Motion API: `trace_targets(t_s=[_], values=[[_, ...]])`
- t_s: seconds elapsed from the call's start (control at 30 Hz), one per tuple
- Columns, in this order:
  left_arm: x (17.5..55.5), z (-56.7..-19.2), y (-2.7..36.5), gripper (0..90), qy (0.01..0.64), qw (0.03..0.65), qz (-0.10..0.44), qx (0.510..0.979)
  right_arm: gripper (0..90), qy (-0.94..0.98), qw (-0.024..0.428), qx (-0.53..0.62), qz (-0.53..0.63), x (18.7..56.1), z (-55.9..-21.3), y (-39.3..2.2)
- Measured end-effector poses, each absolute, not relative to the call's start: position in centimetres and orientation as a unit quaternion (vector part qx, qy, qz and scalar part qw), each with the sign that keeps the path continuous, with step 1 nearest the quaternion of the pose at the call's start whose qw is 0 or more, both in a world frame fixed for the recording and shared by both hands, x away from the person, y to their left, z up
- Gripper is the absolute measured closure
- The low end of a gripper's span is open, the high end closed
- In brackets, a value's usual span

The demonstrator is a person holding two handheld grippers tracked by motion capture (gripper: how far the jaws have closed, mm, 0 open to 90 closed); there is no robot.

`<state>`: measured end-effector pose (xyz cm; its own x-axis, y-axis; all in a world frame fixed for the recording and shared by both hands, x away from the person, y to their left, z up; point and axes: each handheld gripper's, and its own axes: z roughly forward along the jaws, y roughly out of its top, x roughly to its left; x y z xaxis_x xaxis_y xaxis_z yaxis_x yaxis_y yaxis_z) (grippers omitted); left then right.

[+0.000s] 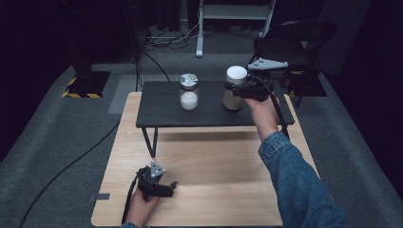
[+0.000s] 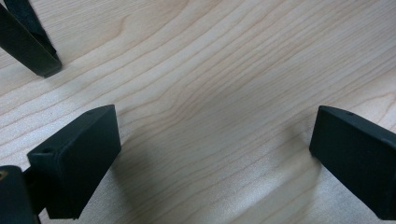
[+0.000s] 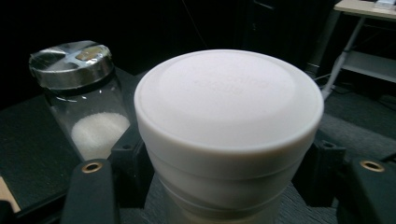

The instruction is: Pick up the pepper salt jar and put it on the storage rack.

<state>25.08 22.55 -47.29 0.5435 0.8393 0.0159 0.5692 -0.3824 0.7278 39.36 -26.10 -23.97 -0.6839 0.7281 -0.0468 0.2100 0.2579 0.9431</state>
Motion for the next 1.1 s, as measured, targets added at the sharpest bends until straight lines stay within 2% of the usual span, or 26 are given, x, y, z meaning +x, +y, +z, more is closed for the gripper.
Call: trace_targets(t_s=[0.13,0.23,0.63,1.1], values=[[25.1,-47.3,22.5,1.9,0.436,0.345,0.196,0.808,16.8,0.755,0.242,0.299,0.53,39.4,-24.1,-26.7],[25.1,-47.3,22.5,1.9,0.436,0.345,0.196,0.808,12.5,0.753,0.26,0.288,0.531,38.4,-24.4,-26.9],[25.1,-47.3,22.5,1.9,0.437,0.345,0.195,0.808,12.6,0.744,0.255,0.292,0.544,34.4,-25.8,-31.0],[25.1,-47.3,22.5,1.9,0.435,0.344,0.196,0.808,12.9,0.763,0.264,0.259,0.529,28.3,-31.0,-34.8]])
